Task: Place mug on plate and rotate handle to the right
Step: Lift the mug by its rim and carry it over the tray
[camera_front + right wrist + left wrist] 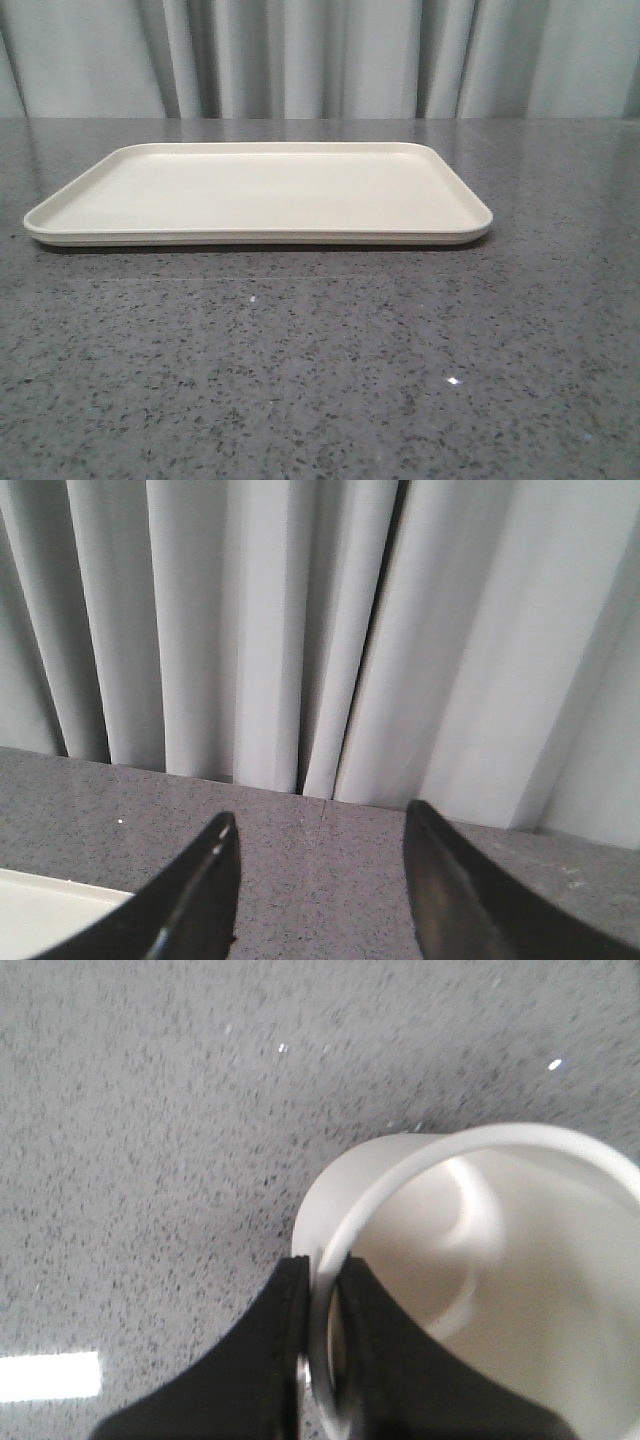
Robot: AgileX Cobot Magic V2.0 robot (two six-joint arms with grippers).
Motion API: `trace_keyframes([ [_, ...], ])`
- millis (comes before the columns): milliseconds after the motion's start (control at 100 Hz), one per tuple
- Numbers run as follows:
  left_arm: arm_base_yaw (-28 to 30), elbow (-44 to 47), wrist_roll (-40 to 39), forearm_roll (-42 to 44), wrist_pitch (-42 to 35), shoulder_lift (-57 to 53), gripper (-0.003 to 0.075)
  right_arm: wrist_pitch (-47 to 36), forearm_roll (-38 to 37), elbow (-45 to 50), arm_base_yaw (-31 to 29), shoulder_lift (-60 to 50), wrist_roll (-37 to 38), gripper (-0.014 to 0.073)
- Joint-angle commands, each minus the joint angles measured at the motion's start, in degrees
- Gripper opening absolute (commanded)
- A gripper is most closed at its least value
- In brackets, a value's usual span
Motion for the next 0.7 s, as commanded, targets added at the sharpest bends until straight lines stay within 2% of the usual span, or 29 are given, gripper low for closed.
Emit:
trace_keyframes([
  [0,0.0,-4.6,1.1,-2.6,-2.2,-0.8,-0.002,-4.2,-0.3,-1.7,-0.1,-0.1,-0.3,0.0391],
  [200,-2.8,-13.7,2.8,-9.1,-2.1,3.0,-0.002,-4.0,-0.3,-1.7,-0.1,-0.1,-0.3,0.0391],
  [510,-20.0,-31.9,2.8,-9.4,-1.5,17.7,-0.002,-3.8,-0.3,-1.7,-0.1,-0.1,-0.3,0.0391],
  [690,-25.9,-38.7,2.8,-9.4,-1.4,26.3,-0.002,-3.6,-0.3,-1.7,-0.1,-0.1,-0.3,0.0391],
])
